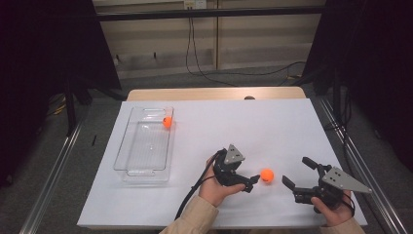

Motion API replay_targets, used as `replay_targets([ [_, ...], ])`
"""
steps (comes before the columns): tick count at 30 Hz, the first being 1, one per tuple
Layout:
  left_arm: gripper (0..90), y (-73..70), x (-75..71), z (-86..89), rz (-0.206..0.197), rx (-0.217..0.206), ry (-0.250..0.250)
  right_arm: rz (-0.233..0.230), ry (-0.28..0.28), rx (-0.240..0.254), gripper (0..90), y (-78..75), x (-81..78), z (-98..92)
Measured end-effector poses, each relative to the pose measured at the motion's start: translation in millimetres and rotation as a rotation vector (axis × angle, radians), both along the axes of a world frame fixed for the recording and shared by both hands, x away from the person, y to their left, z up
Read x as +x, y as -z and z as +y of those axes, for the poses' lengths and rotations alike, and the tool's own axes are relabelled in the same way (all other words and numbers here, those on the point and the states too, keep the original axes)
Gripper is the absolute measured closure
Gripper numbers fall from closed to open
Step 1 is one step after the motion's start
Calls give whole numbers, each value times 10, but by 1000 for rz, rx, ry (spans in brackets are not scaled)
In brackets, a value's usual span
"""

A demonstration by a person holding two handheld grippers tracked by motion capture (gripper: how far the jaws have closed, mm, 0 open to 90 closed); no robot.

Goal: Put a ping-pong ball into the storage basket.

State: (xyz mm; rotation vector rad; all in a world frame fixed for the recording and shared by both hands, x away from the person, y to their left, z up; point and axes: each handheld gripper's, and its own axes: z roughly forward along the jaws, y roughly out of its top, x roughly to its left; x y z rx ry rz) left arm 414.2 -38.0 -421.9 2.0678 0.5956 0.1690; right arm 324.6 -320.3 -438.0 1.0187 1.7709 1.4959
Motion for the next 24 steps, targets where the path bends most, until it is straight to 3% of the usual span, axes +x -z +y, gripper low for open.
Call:
replay_targets([
  [8,35,28,-10,-58,7,-10,4,1,-2,2,37,-3,-3,1],
  [18,34,54,-22,-139,9,-3,13,0,-3,2,39,-6,-5,-6],
  [20,35,48,-18,-150,6,17,8,1,-2,3,39,-6,-5,-6],
  [24,44,51,-15,-185,10,8,20,1,-3,1,39,-7,-5,-13],
])
